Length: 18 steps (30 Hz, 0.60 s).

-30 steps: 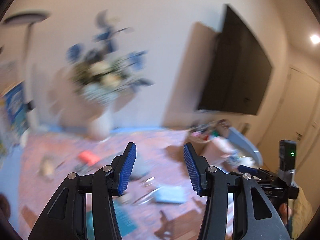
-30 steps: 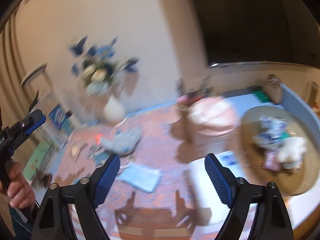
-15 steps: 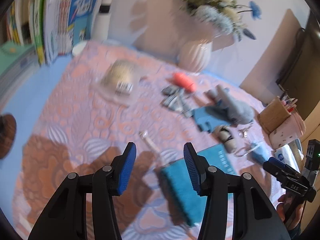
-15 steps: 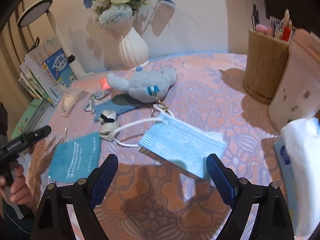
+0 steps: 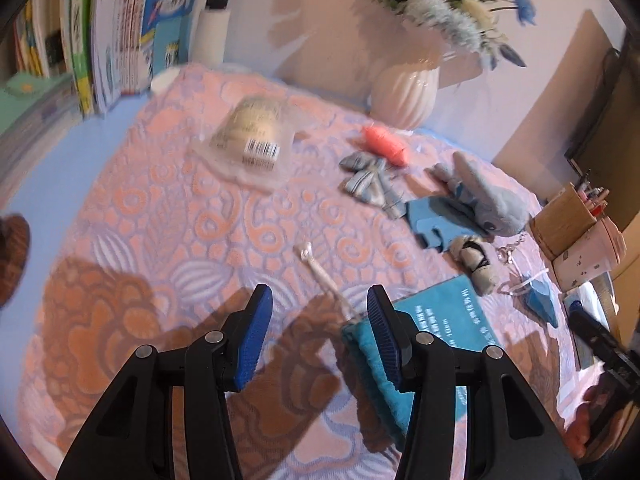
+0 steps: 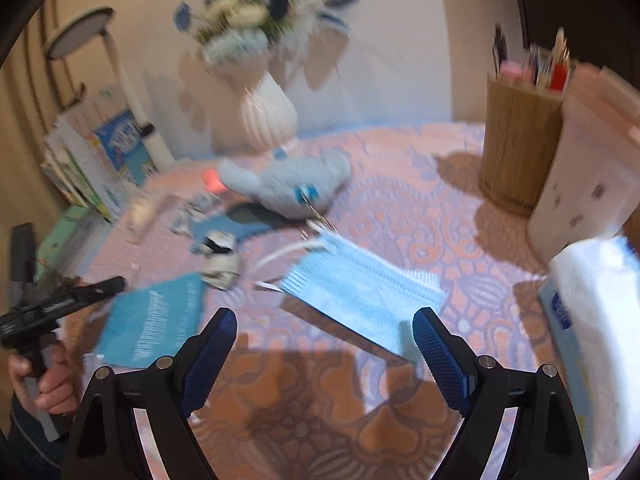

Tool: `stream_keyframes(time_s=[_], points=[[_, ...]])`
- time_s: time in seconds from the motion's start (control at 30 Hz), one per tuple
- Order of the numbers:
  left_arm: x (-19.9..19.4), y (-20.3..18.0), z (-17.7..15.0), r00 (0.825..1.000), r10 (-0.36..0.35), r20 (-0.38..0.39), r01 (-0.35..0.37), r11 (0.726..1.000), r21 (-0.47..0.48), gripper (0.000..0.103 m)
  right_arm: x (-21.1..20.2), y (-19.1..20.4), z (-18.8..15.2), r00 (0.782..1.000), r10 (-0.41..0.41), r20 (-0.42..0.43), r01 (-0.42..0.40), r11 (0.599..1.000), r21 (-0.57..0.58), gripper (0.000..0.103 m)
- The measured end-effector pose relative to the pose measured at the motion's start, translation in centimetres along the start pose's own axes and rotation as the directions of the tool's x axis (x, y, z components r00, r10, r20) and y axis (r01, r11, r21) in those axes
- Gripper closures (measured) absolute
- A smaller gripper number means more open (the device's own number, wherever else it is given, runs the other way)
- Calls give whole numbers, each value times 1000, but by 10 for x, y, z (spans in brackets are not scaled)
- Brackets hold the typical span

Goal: Organize soft objects
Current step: 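Grasp the clear printed bag with the left tool while the right tool grasps the blue mask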

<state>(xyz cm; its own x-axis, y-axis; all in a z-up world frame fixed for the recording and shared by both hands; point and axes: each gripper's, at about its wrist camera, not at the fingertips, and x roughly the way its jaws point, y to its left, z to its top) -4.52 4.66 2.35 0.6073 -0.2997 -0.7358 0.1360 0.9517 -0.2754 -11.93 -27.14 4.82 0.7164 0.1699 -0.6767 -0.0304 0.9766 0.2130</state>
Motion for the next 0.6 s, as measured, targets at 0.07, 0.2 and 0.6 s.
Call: stream_keyframes(time_s=[0.07, 0.2, 0.6], points=[[-11, -4, 7, 1000, 7, 29, -8, 999, 37, 56, -12, 0, 7, 999, -31, 14, 32, 999, -29, 14], [-28, -8, 34, 994, 57, 89, -66, 992, 105, 54, -3, -5, 21, 994, -92, -55, 87, 993, -80, 14], [45, 18, 92, 982, 189, 13, -189, 975, 114, 21, 68, -11, 15, 957, -189, -218, 151, 972, -179, 14]])
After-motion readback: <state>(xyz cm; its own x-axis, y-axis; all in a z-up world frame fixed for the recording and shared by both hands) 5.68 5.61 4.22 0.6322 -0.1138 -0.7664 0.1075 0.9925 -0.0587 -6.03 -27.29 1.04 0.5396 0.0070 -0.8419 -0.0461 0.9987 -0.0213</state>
